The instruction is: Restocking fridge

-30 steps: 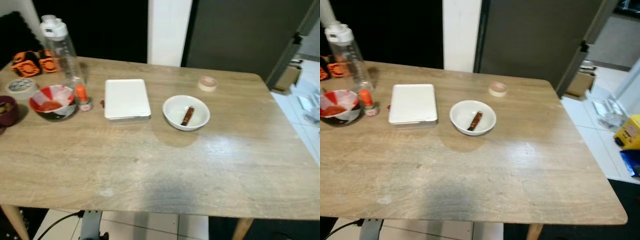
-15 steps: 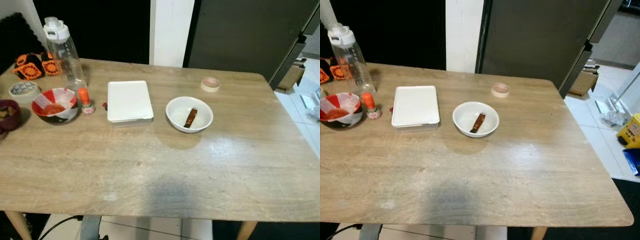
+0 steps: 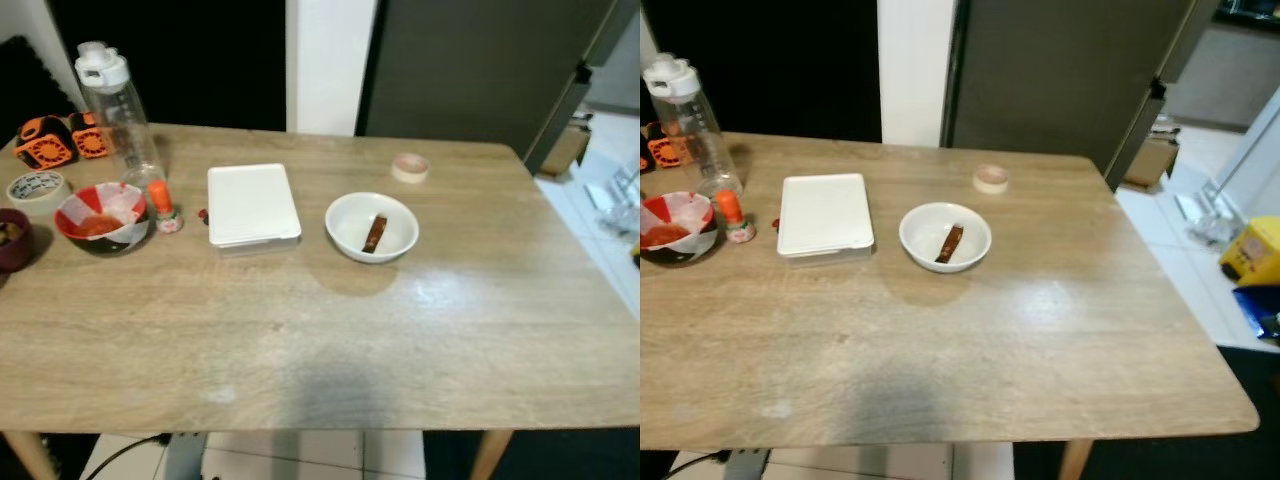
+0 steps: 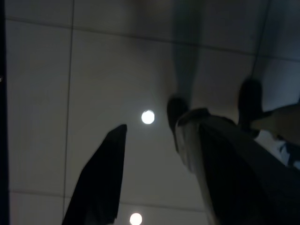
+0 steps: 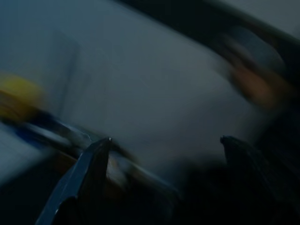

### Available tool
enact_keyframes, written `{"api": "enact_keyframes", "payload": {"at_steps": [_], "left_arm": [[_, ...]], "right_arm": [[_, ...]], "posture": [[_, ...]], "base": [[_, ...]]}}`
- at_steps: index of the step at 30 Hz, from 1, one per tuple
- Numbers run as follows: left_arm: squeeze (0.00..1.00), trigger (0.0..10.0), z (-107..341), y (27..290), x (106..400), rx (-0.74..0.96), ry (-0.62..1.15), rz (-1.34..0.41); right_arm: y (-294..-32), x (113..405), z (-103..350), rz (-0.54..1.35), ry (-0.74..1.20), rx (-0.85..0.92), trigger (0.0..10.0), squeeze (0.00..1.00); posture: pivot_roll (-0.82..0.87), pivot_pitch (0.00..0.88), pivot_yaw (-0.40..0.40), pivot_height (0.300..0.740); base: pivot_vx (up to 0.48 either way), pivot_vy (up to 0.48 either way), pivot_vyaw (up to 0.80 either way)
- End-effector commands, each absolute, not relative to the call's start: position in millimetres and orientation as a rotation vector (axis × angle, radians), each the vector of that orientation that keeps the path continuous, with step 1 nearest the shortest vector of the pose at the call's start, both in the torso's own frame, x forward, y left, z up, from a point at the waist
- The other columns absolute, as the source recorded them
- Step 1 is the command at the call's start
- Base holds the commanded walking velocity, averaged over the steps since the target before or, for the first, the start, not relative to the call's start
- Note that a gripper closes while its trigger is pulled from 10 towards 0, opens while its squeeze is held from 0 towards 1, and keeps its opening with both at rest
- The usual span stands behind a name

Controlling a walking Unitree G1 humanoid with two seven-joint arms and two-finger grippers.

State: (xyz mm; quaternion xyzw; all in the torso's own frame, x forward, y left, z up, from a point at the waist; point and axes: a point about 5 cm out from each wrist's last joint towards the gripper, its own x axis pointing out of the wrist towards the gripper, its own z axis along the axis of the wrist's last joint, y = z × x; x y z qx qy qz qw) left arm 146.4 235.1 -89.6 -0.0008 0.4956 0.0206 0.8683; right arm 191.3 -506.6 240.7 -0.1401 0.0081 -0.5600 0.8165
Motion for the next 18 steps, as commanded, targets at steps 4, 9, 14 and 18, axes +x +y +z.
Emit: {"api": "enact_keyframes", "payload": {"at_steps": [4,9,14,18], "left_arm": [[0.00,10.0,-91.4,232.8,143.7,-0.008,1.056,0.035],[0.00,10.0,-90.7,234.2,144.7,-0.010,1.052,0.041],[0.00,10.0,-89.6,236.3,146.3,-0.007,1.048,0.047],[0.00,10.0,-89.0,237.8,147.1,-0.001,1.050,0.047]], "right_arm": [[-414.1,301.5,263.0,-0.445,-0.253,-0.191,10.0,0.00],[-312.3,355.8,263.7,0.135,-0.348,-0.045,10.0,0.00],[-195.7,363.5,222.4,0.763,-0.213,-0.061,10.0,0.00],[-172.9,369.2,196.5,0.860,-0.087,-0.169,10.0,0.00]], "posture": [[0.02,0.064,-0.088,0.740],[0.03,0.060,-0.087,0.740],[0.05,0.062,-0.084,0.740],[0.05,0.064,-0.078,0.740]], "base": [[0.000,0.000,0.00],[0.000,0.000,0.00],[0.000,0.000,0.00],[0.000,0.000,0.00]]}}
